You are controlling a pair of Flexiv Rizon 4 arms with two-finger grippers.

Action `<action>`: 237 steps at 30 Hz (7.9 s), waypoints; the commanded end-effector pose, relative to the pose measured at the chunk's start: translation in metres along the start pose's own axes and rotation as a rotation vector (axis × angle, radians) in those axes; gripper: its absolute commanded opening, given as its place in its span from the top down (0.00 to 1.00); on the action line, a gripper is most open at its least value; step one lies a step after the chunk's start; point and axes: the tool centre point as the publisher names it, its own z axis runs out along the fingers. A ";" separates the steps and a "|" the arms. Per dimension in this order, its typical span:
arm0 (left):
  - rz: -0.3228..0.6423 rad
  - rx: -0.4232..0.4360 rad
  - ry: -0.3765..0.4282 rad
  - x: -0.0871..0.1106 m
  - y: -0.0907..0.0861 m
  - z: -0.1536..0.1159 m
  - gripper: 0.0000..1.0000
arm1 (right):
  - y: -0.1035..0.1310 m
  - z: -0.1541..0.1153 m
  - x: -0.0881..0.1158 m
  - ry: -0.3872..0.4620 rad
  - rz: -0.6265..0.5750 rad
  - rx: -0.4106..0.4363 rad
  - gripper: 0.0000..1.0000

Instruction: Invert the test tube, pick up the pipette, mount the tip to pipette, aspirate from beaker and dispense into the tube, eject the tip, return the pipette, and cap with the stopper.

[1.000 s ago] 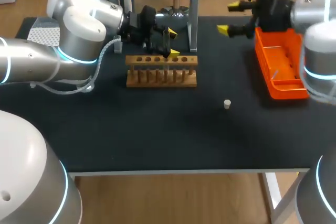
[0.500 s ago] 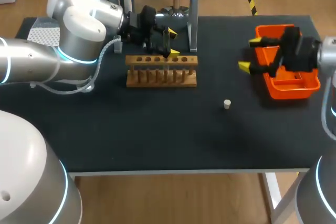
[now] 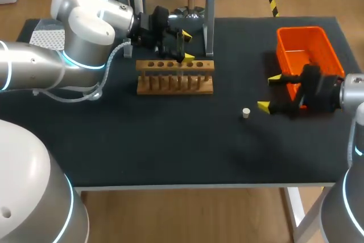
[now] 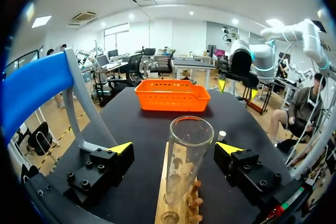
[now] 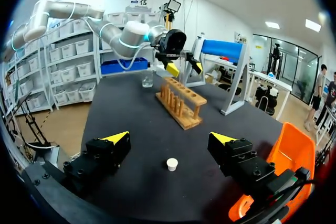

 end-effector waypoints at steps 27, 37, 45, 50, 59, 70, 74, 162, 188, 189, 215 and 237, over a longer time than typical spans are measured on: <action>0.000 -0.002 0.003 -0.001 0.000 0.000 0.00 | -0.052 0.054 0.007 -0.073 0.051 0.034 0.00; 0.000 -0.002 0.003 -0.001 0.000 0.000 0.00 | -0.061 0.065 0.009 -0.082 0.061 0.051 0.11; 0.000 -0.002 0.003 -0.001 0.000 0.000 0.00 | -0.067 0.072 0.006 -0.092 0.079 0.063 0.15; 0.000 -0.002 0.003 -0.001 0.000 0.000 0.00 | -0.070 0.076 0.004 -0.100 0.085 0.065 0.18; 0.000 -0.002 0.003 -0.001 0.000 0.000 0.00 | -0.073 0.080 0.000 -0.111 0.095 0.064 0.34; 0.000 -0.002 0.003 -0.001 0.000 0.000 0.00 | -0.076 0.082 -0.002 -0.120 0.101 0.068 0.47; 0.000 -0.002 0.003 -0.001 0.000 0.000 0.00 | -0.076 0.082 -0.003 -0.123 0.102 0.069 0.50; 0.000 -0.002 0.003 -0.001 0.000 0.000 0.00 | 0.090 0.050 -0.070 0.096 -0.055 -0.005 1.00; 0.000 -0.002 0.003 -0.001 0.000 0.000 0.00 | 0.187 0.088 -0.078 0.390 -0.194 0.039 1.00; 0.000 -0.002 0.003 -0.001 0.000 0.000 0.00 | 0.190 0.092 -0.077 0.396 -0.201 0.043 1.00; 0.000 -0.002 0.003 -0.001 0.000 0.000 0.00 | 0.216 0.156 -0.063 0.510 -0.213 0.113 1.00; 0.000 -0.002 0.003 -0.001 0.000 0.000 0.00 | 0.216 0.185 -0.044 0.534 -0.233 0.108 1.00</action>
